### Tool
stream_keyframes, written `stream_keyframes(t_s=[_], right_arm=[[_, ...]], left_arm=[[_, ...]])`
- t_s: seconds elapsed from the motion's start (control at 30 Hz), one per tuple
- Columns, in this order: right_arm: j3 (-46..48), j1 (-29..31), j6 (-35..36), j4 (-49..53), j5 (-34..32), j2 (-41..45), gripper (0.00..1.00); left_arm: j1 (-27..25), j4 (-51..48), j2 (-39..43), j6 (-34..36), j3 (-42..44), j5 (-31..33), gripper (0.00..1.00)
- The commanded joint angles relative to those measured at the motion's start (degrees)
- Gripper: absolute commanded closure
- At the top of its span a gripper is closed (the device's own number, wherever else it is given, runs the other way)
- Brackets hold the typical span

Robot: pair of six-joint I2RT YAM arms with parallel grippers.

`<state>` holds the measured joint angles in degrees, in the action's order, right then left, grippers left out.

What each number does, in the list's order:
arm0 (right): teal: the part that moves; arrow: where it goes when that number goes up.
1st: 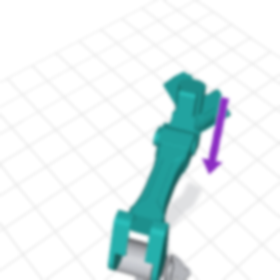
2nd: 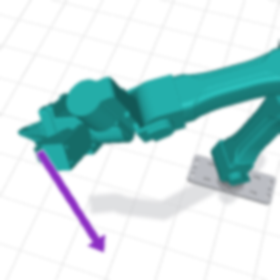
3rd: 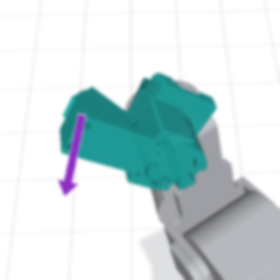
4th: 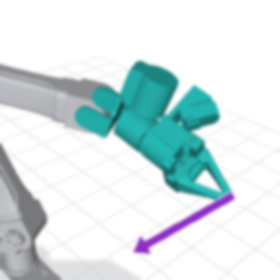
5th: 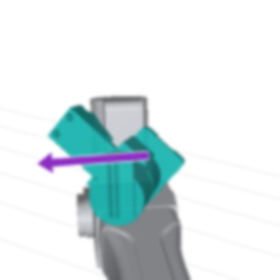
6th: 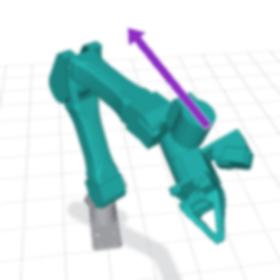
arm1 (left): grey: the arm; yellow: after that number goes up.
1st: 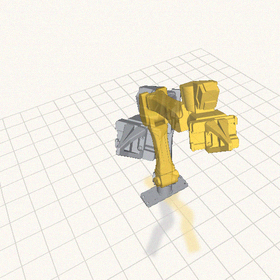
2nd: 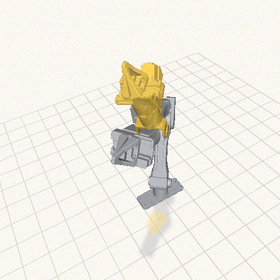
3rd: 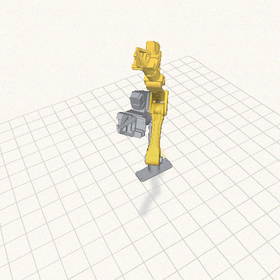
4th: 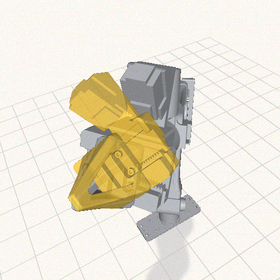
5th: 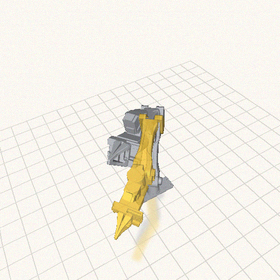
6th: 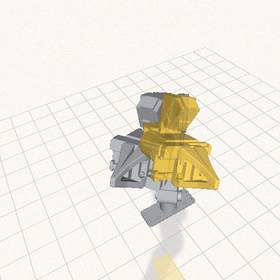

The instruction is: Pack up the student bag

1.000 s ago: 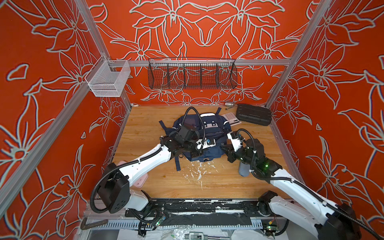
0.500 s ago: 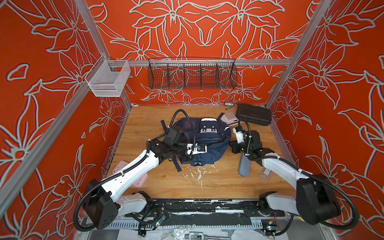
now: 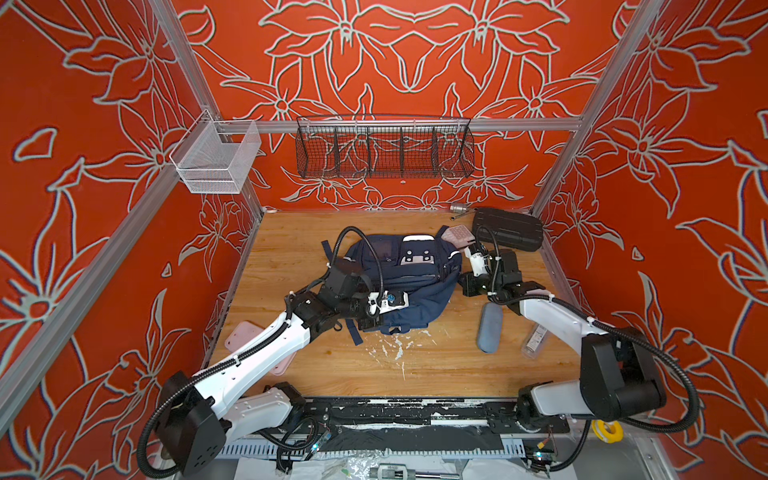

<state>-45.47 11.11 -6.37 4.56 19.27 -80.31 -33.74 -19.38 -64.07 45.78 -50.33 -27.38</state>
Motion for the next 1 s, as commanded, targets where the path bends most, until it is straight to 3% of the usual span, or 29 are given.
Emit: stream_keyframes(t_s=[0.0,0.13,0.17,0.23,0.27,0.33,0.4,0.63,0.97], right_arm=[[-4.4,-2.7,1.7,1.5,-5.6,-3.2,0.91],[-4.7,-2.6,2.5,0.5,-3.2,-1.7,0.57],[-4.7,-2.5,3.8,1.6,-4.3,0.1,0.49],[-4.6,-2.6,6.7,4.7,-7.1,4.1,0.44],[-4.5,-2.6,8.0,6.6,-9.1,6.5,0.41],[-4.1,-2.7,10.5,9.2,-11.8,11.4,0.31],[-4.6,-2.7,12.1,11.6,-13.1,16.3,0.23],[-9.0,-2.7,12.7,17.9,-7.8,20.6,0.22],[-4.4,-2.3,8.3,16.3,-2.0,23.5,0.25]], left_arm=[[0.4,0.3,2.8,-2.9,-1.0,0.9,1.00],[-1.2,3.1,1.6,-5.2,1.4,2.9,0.99],[-1.7,4.1,1.2,-5.9,2.1,3.9,0.85],[-2.4,4.5,0.7,-6.8,2.5,5.0,0.83],[-2.6,4.8,0.6,-7.4,2.5,5.8,0.73],[-2.9,4.8,0.9,-7.9,2.3,6.9,0.42],[-2.9,4.2,1.8,-8.2,1.5,8.2,0.29],[-3.0,-4.2,-3.4,-5.6,-5.7,12.8,0.17],[-5.7,-0.3,-20.3,3.9,-8.0,15.2,0.15]])
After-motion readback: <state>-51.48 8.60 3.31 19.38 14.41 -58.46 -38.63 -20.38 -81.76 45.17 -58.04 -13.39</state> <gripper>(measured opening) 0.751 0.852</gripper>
